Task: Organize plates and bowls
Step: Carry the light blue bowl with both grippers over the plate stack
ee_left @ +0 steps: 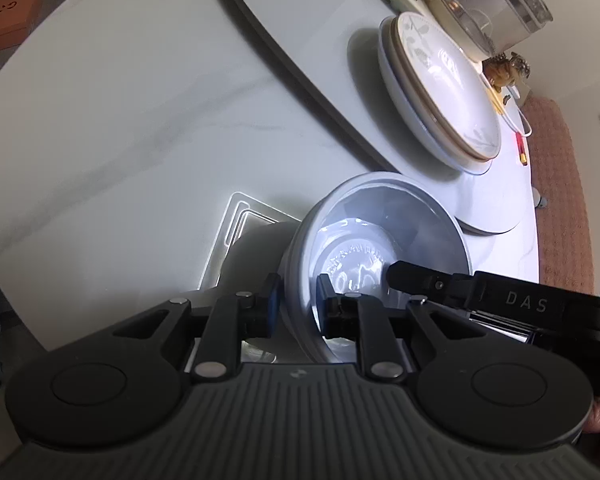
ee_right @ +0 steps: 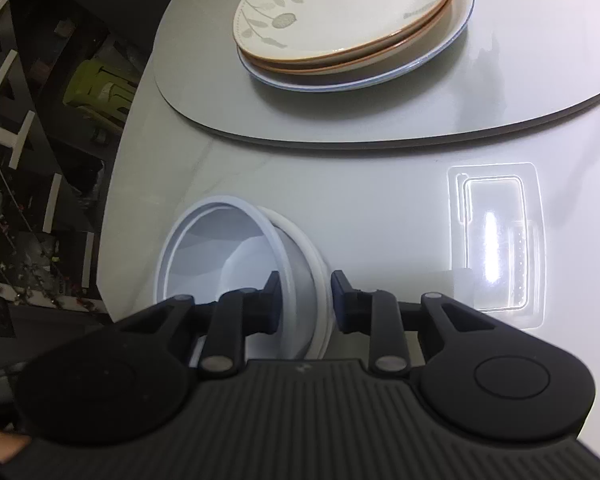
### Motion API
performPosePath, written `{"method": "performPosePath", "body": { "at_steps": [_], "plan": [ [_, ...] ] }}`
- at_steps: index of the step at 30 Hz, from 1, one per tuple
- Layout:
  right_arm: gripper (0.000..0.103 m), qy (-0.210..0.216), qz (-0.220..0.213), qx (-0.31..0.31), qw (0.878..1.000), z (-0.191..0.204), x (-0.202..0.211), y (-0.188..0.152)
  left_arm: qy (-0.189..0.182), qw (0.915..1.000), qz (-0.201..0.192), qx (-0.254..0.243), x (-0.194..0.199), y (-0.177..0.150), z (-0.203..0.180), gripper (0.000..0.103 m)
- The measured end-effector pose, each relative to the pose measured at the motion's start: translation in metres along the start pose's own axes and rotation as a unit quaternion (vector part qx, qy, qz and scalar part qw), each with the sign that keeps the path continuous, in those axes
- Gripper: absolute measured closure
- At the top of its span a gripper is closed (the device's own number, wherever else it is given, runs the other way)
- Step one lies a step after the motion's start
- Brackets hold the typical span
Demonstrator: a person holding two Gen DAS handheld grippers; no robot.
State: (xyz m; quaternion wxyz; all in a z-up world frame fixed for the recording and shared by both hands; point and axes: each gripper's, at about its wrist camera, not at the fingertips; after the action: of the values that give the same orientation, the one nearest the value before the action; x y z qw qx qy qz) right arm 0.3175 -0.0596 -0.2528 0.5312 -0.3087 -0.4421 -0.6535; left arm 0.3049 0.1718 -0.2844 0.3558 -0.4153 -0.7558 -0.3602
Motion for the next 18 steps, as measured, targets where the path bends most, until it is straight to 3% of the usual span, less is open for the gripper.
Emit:
{"method": "performPosePath", "body": {
  "at_steps": [14, 18],
  "plan": [
    [0.074, -0.003, -0.013, 0.009, 1.0, 0.026, 0.05, 0.003, -0.012, 0.9999, 0.002, -0.001, 0.055, 0.006, -0.025, 0.082],
    [0.074, -0.004, -0.025, -0.002, 1.0, 0.03, 0.071, 0.01, -0.011, 0.9995, -0.001, -0.03, 0.071, 0.019, -0.048, 0.082]
  ]
}}
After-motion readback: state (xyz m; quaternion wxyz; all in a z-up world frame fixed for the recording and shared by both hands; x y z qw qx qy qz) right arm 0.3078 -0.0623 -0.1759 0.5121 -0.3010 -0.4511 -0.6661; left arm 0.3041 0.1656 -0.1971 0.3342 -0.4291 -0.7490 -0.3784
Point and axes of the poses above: each gripper's, at about its wrist camera, not at the fingertips, and x roughly against the way its jaws point, z to its left, y to its top, and after that the axes turned 1 degree about -x, right-handed
